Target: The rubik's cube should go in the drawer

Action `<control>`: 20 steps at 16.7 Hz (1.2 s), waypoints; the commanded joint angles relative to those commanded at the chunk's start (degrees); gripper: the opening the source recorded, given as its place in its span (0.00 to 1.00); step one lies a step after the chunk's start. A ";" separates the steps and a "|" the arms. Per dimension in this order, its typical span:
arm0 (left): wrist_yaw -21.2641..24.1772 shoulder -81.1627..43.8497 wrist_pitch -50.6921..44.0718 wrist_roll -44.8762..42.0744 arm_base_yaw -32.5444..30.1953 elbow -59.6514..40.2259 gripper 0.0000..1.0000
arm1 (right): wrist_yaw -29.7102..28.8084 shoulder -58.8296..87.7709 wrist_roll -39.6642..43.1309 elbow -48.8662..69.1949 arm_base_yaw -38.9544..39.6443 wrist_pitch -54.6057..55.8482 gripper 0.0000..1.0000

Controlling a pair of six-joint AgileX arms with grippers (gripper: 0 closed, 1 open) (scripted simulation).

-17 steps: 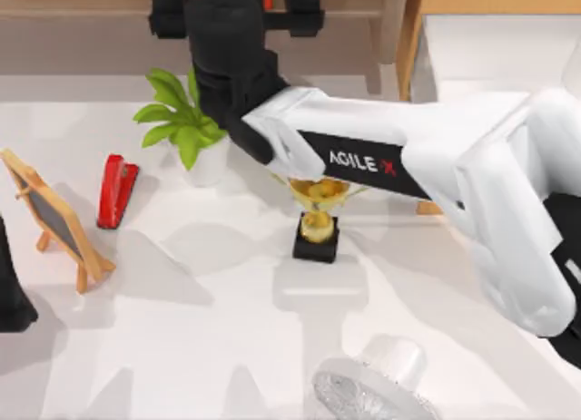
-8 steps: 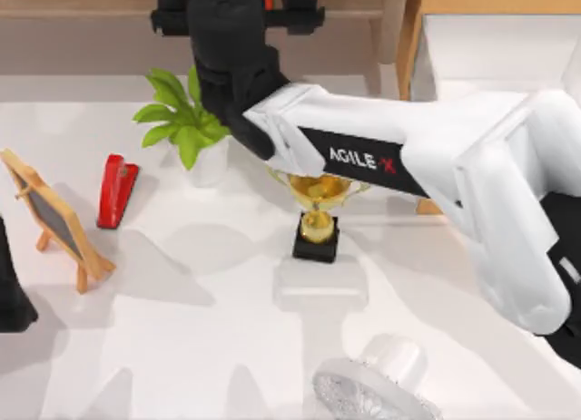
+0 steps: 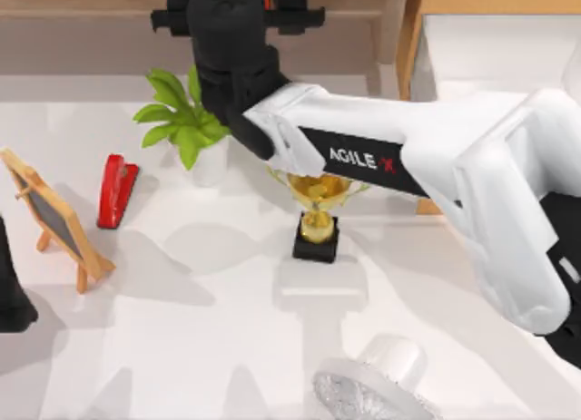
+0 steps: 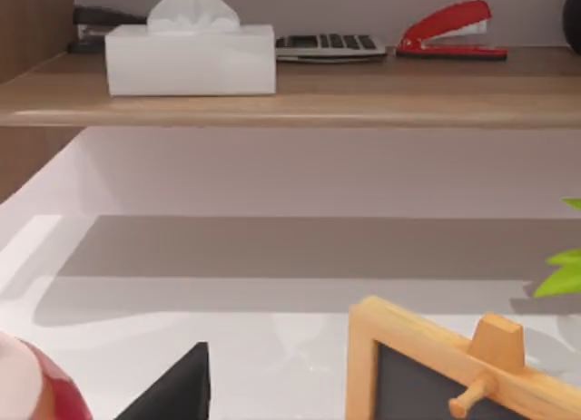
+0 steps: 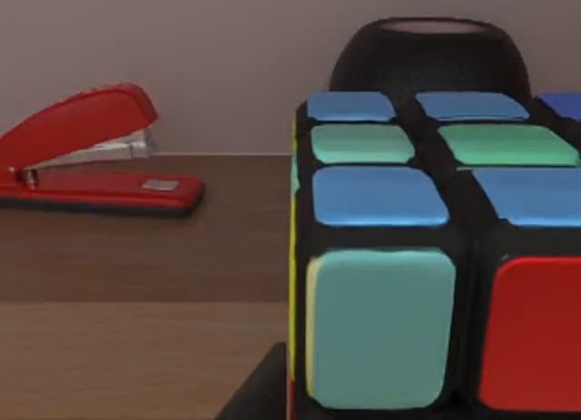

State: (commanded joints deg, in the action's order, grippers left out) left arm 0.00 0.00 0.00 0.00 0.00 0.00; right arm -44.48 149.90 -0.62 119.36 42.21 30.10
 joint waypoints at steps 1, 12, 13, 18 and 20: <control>0.00 0.00 0.00 0.00 0.00 0.00 1.00 | 0.00 0.00 0.00 0.00 0.00 0.00 0.10; 0.00 0.00 0.00 0.00 0.00 0.00 1.00 | -0.03 -0.31 -0.10 -0.20 0.29 -0.02 0.00; 0.00 0.00 0.00 0.00 0.00 0.00 1.00 | -0.20 -0.94 -0.13 -0.91 0.46 -0.01 0.00; 0.00 0.00 0.00 0.00 0.00 0.00 1.00 | -1.37 -5.57 -0.21 -5.71 1.67 0.18 0.00; 0.00 0.00 0.00 0.00 0.00 0.00 1.00 | -1.39 -5.66 -0.21 -5.82 1.70 0.19 0.00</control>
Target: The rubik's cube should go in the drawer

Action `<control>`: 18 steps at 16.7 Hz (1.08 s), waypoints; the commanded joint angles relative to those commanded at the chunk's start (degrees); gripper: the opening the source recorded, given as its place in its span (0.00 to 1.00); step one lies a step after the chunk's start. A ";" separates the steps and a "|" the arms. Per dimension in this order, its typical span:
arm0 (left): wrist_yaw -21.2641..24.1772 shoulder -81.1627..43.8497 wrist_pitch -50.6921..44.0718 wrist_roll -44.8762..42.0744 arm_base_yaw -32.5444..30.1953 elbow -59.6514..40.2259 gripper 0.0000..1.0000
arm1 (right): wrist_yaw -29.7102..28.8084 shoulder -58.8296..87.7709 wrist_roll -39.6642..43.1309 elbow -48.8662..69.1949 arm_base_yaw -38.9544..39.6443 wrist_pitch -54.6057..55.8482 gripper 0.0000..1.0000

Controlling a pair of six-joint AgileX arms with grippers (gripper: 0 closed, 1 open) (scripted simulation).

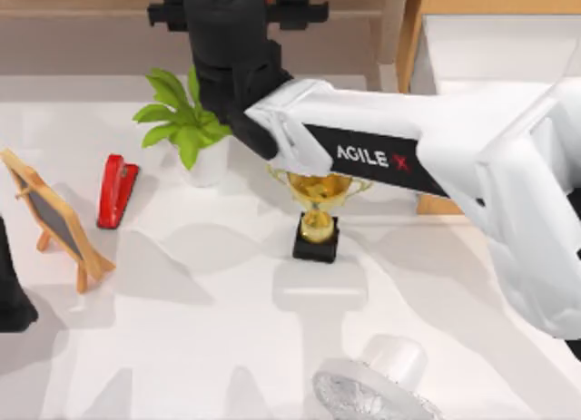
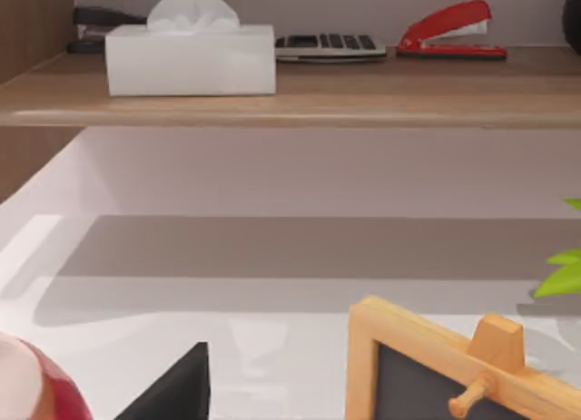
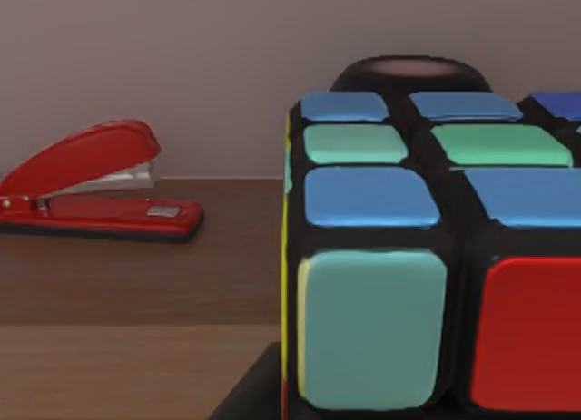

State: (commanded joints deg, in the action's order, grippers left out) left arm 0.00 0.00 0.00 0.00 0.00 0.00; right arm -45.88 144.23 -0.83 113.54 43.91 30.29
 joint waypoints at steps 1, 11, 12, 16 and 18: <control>0.00 0.00 0.00 0.00 0.00 0.00 1.00 | 0.11 0.24 -0.09 0.25 -0.33 -0.03 0.00; 0.00 0.00 0.00 0.00 0.00 0.00 1.00 | 12.18 -9.14 -4.38 0.82 1.89 -21.00 0.00; 0.00 0.00 0.00 0.00 0.00 0.00 1.00 | 14.31 -10.37 -5.19 0.77 1.73 -25.28 0.00; 0.00 0.00 0.00 0.00 0.00 0.00 1.00 | 23.06 -14.91 -8.47 0.88 -0.58 -44.34 0.00; 0.00 0.00 0.00 0.00 0.00 0.00 1.00 | 27.14 -17.03 -9.88 1.36 -2.72 -54.65 0.00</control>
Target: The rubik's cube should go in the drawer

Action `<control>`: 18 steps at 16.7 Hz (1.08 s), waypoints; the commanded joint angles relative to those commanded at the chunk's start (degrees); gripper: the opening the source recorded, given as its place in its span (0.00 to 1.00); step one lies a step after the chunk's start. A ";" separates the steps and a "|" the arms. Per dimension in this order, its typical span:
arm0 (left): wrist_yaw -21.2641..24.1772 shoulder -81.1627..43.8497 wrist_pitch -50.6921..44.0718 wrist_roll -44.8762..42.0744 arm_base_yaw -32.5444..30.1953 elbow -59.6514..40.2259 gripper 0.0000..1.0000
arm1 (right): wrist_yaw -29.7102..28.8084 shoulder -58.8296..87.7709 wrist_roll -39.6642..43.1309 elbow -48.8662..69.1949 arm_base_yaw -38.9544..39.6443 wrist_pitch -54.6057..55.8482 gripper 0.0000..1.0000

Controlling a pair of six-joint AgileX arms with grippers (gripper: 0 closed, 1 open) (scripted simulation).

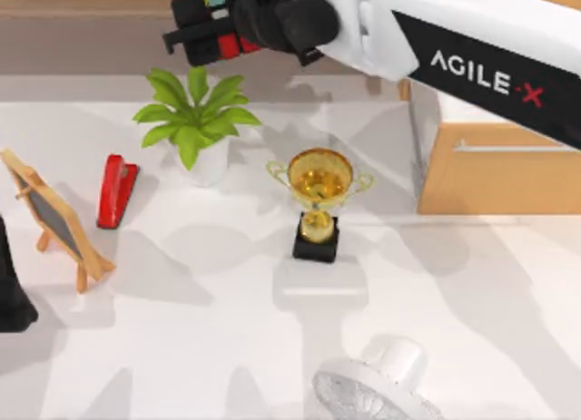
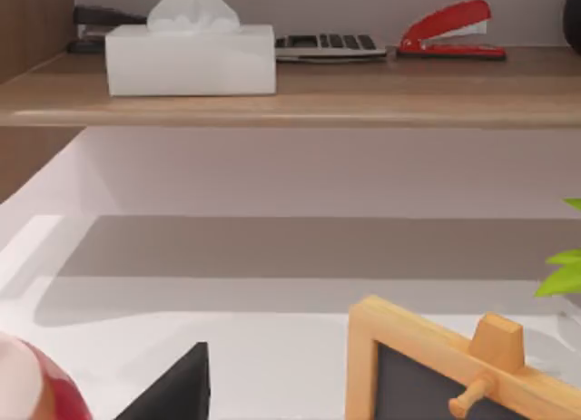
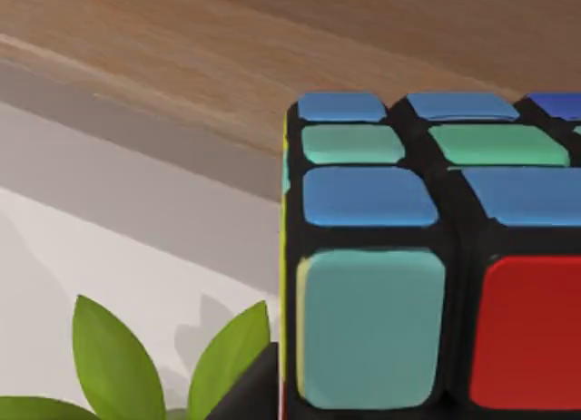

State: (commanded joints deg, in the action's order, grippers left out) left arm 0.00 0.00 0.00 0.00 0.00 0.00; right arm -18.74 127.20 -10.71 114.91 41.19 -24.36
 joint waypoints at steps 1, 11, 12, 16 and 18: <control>0.00 0.00 0.00 0.00 0.00 0.00 1.00 | 1.92 -0.99 -0.59 0.42 -1.26 -5.19 0.00; 0.00 0.00 0.00 0.00 0.00 0.00 1.00 | 14.18 -3.76 -0.95 11.52 -20.49 -46.63 0.00; 0.00 0.00 0.00 0.00 0.00 0.00 1.00 | 14.72 -2.75 -0.62 12.81 -22.74 -48.88 0.00; 0.00 0.00 0.00 0.00 0.00 0.00 1.00 | 16.69 4.08 0.81 16.62 -30.07 -54.76 0.00; 0.00 0.00 0.00 0.00 0.00 0.00 1.00 | 17.58 8.32 1.43 17.61 -32.34 -56.13 0.00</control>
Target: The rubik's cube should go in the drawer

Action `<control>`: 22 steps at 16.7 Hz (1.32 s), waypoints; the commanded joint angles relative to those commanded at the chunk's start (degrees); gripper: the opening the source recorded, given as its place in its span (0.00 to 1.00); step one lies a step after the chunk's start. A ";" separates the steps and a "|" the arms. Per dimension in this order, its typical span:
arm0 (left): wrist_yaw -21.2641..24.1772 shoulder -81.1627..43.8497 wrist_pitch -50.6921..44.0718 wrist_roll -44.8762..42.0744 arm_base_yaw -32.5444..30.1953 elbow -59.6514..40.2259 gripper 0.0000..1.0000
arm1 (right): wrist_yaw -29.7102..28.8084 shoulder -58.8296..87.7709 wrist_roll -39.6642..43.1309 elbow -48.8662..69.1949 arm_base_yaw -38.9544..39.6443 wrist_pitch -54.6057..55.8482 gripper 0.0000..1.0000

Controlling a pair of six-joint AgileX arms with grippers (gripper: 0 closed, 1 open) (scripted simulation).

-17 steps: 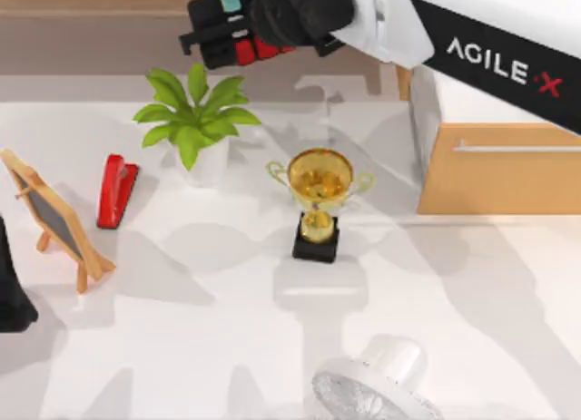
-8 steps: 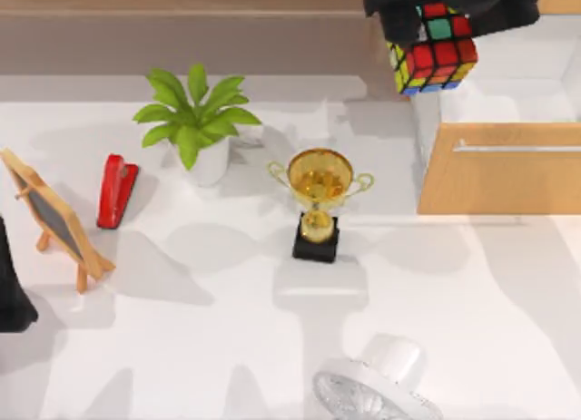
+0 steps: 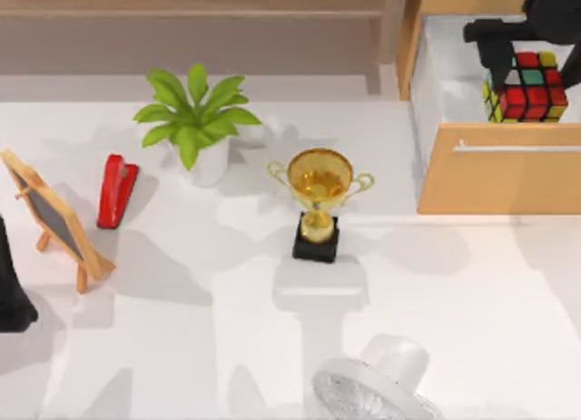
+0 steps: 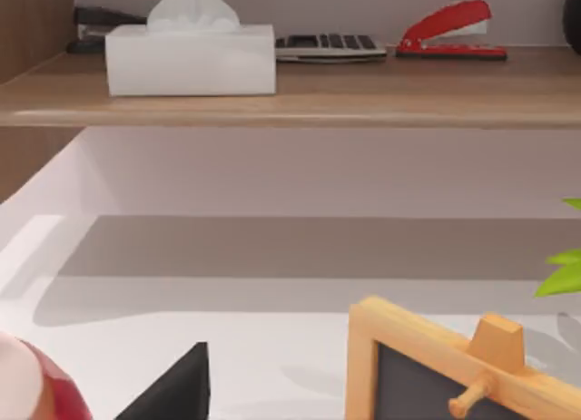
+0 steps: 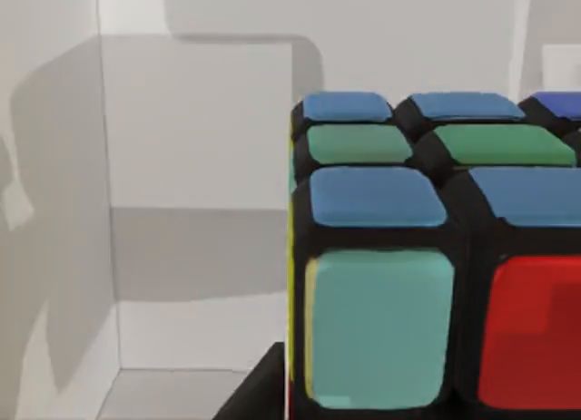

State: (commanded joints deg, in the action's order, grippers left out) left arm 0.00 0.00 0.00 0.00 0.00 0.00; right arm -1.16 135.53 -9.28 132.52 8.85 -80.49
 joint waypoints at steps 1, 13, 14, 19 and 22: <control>0.00 0.00 0.00 0.00 0.00 0.00 1.00 | 0.40 1.92 0.22 0.21 -0.64 -0.45 0.00; 0.00 0.00 0.00 0.00 0.00 0.00 1.00 | 1.20 5.46 0.55 0.24 -1.38 -1.26 0.30; 0.00 0.00 0.00 0.00 0.00 0.00 1.00 | 1.20 5.46 0.55 0.24 -1.38 -1.26 0.38; 0.00 0.00 0.00 0.00 0.00 0.00 1.00 | 1.20 5.46 0.55 0.24 -1.38 -1.26 0.75; 0.00 0.00 0.00 0.00 0.00 0.00 1.00 | 1.20 5.46 0.55 0.24 -1.38 -1.26 0.98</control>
State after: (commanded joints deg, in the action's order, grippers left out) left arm 0.00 0.00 0.00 0.00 0.00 0.00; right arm 0.05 140.98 -8.73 132.75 7.47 -81.75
